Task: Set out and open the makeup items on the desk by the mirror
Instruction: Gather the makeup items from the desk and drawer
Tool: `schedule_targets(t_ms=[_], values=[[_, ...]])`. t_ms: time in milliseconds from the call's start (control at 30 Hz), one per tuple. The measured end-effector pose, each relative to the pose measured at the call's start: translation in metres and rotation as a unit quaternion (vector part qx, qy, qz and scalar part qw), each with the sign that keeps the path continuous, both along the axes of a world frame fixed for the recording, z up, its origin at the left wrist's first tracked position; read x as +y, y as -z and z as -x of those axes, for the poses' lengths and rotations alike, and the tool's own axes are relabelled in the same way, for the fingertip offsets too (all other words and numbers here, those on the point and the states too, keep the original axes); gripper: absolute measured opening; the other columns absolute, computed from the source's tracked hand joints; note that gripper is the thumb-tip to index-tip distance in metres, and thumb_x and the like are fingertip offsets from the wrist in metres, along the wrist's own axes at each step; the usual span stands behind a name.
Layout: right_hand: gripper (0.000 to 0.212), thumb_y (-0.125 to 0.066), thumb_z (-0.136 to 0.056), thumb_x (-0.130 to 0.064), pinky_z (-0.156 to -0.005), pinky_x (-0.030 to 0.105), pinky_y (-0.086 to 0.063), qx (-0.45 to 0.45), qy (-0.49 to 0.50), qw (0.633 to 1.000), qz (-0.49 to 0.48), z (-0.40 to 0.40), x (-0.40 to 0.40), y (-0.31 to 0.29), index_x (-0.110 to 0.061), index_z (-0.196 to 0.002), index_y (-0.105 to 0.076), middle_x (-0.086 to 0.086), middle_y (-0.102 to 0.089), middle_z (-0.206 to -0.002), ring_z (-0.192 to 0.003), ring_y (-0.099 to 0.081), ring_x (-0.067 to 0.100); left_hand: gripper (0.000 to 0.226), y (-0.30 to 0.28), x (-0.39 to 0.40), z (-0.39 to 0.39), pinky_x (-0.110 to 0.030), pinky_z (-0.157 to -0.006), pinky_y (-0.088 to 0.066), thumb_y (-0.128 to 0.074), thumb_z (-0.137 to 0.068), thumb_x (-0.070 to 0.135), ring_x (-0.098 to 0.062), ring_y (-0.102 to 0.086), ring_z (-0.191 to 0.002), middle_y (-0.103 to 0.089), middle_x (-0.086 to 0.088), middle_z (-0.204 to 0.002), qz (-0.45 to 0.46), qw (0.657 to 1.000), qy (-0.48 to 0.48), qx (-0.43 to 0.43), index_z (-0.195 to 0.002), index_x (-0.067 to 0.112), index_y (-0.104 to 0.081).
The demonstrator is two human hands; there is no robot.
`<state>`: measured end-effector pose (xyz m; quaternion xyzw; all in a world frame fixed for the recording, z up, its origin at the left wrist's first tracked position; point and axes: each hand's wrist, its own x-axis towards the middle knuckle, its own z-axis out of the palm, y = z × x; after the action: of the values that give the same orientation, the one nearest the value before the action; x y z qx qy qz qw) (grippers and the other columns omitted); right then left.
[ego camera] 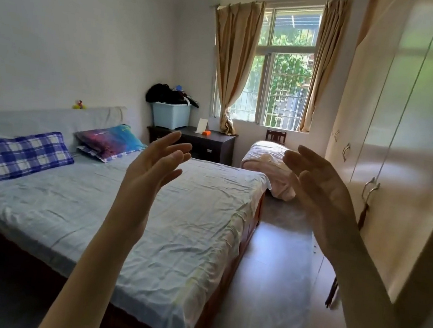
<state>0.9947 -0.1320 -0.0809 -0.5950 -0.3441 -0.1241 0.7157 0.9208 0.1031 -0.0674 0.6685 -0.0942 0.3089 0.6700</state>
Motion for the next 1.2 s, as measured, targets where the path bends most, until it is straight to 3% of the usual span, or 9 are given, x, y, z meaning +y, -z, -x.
schedule_targets(t_ms=[400,667,833,1033,1200], values=[[0.08,-0.077,-0.055,-0.063,-0.092,0.016,-0.047,0.033,-0.015,0.999,0.016,-0.223,-0.008,0.0,-0.026,-0.122,-0.055,-0.004,-0.063,-0.126,-0.121,-0.056,0.01,0.063,0.011,-0.014,-0.228,-0.029,-0.096,-0.047,-0.059,-0.073,0.041,-0.012,-0.061,-0.114,-0.063,0.002,-0.123,0.002,0.999,0.02,0.031,-0.132,0.023,-0.049],[0.078,-0.078,-0.054,-0.063,-0.088,0.015,-0.048,0.037,0.0,0.999,0.012,-0.348,0.011,0.016,-0.026,-0.119,-0.055,-0.007,-0.067,-0.119,-0.114,-0.061,0.01,0.053,0.021,0.008,-0.37,-0.028,-0.094,-0.047,-0.053,-0.076,0.038,-0.01,-0.061,-0.113,-0.062,0.003,-0.124,0.003,0.999,0.038,0.033,-0.127,0.028,-0.05],[0.076,-0.076,-0.058,-0.063,-0.1,0.02,-0.045,0.034,0.027,0.999,0.027,-0.435,0.03,0.004,-0.028,-0.121,-0.055,-0.004,-0.063,-0.126,-0.122,-0.056,0.011,0.06,0.004,0.028,-0.471,-0.029,-0.096,-0.047,-0.054,-0.075,0.039,-0.01,-0.06,-0.114,-0.061,0.003,-0.125,0.009,0.997,0.064,0.028,-0.133,0.025,-0.048],[0.076,-0.077,-0.056,-0.063,-0.089,0.015,-0.047,0.033,0.061,0.998,0.016,-0.521,0.034,0.003,-0.028,-0.121,-0.055,-0.003,-0.063,-0.125,-0.12,-0.057,0.01,0.057,0.001,0.027,-0.579,-0.034,-0.101,-0.045,-0.054,-0.076,0.037,-0.012,-0.06,-0.115,-0.062,0.003,-0.124,0.0,0.994,0.105,0.031,-0.131,0.024,-0.05],[0.078,-0.078,-0.057,-0.061,-0.097,0.019,-0.045,0.053,0.089,0.995,0.011,-0.588,0.018,0.02,-0.026,-0.122,-0.054,-0.001,-0.062,-0.126,-0.122,-0.056,0.013,0.05,0.019,0.009,-0.654,-0.029,-0.095,-0.047,-0.055,-0.076,0.036,-0.01,-0.062,-0.112,-0.067,0.008,-0.116,-0.011,0.989,0.137,0.052,-0.126,0.028,-0.053]])
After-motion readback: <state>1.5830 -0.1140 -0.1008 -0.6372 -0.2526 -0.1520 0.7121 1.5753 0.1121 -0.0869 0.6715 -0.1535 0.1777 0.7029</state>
